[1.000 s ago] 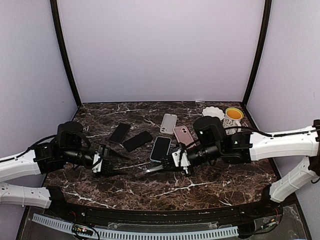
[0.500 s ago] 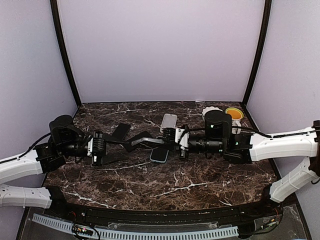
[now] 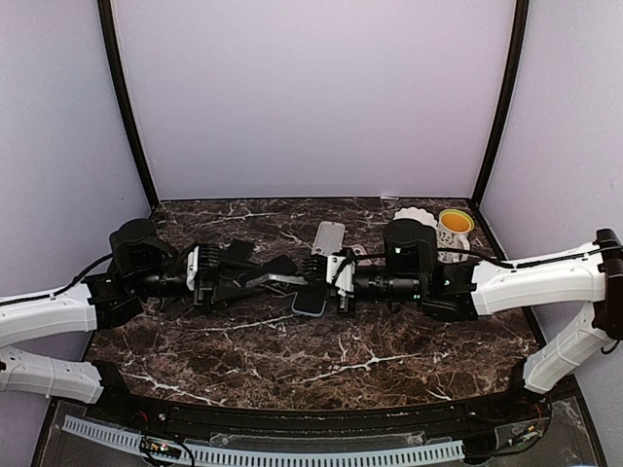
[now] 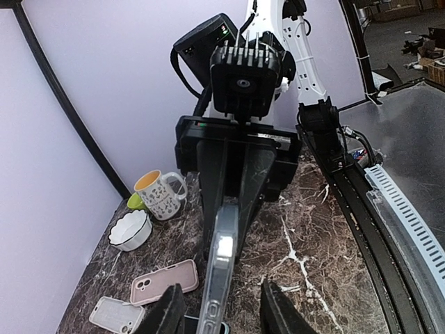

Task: Take the phone out of the phone case
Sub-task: Pass from the right arm to the left, then pass from the left arm to the right

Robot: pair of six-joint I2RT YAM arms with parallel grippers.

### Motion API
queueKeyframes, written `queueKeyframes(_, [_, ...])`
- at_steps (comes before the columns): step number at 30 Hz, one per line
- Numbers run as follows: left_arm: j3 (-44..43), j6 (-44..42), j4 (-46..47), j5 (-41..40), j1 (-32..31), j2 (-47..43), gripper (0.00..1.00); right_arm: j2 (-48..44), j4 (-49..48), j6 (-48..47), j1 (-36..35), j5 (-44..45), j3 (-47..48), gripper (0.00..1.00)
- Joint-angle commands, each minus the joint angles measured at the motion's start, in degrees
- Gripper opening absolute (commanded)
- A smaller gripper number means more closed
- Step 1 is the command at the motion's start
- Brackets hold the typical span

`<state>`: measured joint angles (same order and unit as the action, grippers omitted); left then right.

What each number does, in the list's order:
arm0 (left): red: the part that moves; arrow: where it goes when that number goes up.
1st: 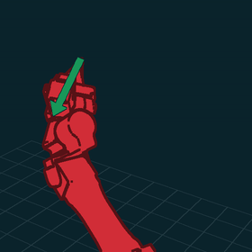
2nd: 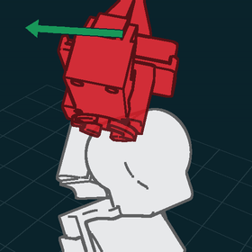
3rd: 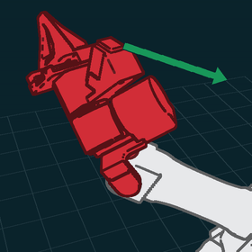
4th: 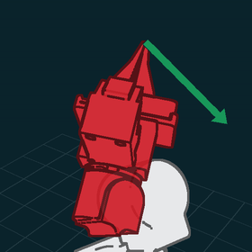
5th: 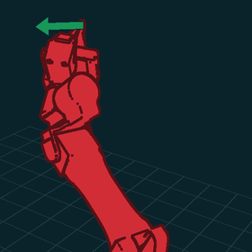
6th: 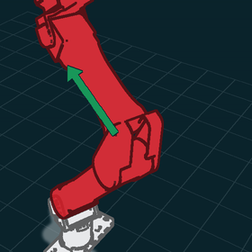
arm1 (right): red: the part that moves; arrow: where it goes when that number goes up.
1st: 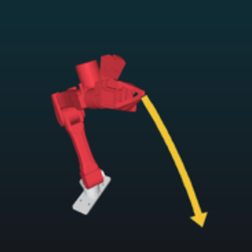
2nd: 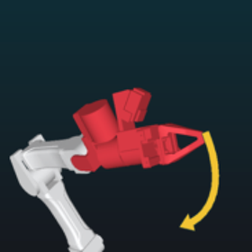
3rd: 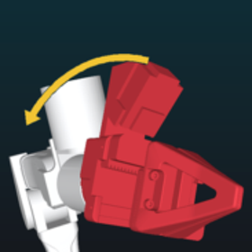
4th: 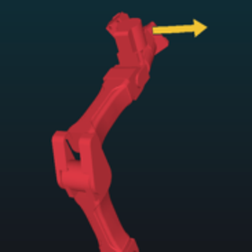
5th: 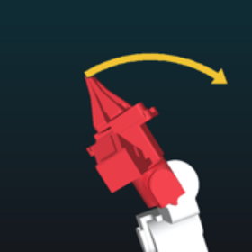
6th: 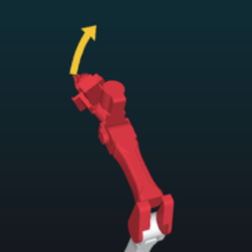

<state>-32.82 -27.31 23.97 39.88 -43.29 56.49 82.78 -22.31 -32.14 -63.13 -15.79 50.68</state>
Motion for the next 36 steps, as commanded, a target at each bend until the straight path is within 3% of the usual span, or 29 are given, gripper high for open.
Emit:
queueKeyframes(1, [-1.80,0.40,0.84,-0.16,-0.46,1.11,0.39,0.31,-7.86,0.59,-0.72,-0.63,3.32,0.00])
queueKeyframes(6, [-2.41,-0.87,-0.56,-1.46,-0.91,2.17,0.35,0.75,-8.22,1.08,-0.83,-1.94,3.84,0.00])
queueKeyframes(12, [-3.19,-1.77,-0.99,-2.20,-1.40,3.10,0.11,1.80,-8.59,1.81,-1.11,-3.17,4.13,0.00])
queueKeyframes(19, [-3.65,-4.64,-4.57,-2.10,-1.95,3.69,0.01,2.41,-6.52,2.91,-1.29,-3.35,5.19,0.00])
queueKeyframes(20, [-3.65,-5.57,-5.32,-2.75,-1.97,3.60,0.00,2.42,-4.73,3.02,-1.29,-2.77,5.68,0.13])
queueKeyframes(23, [-3.84,-7.69,-7.37,-4.65,-1.97,3.51,0.00,1.69,1.20,4.09,-1.29,1.44,6.31,0.80])
queueKeyframes(25, [-4.42,-9.19,-9.53,-5.94,-1.98,3.77,0.00,1.76,11.15,3.37,-1.29,4.52,8.77,0.92])
queueKeyframes(28, [-5.50,-11.33,-13.43,-7.63,-2.02,4.74,0.00,4.83,29.97,1.80,-1.29,5.98,18.18,0.94])
queueKeyframes(31, [-6.48,-12.66,-15.56,-8.91,-2.21,5.16,0.00,9.37,44.84,0.99,-1.44,4.92,26.55,0.88])
queueKeyframes(36, [-6.70,-13.35,-16.57,-10.32,-2.65,5.31,0.00,14.51,50.79,2.24,-1.92,5.14,32.63,0.73])
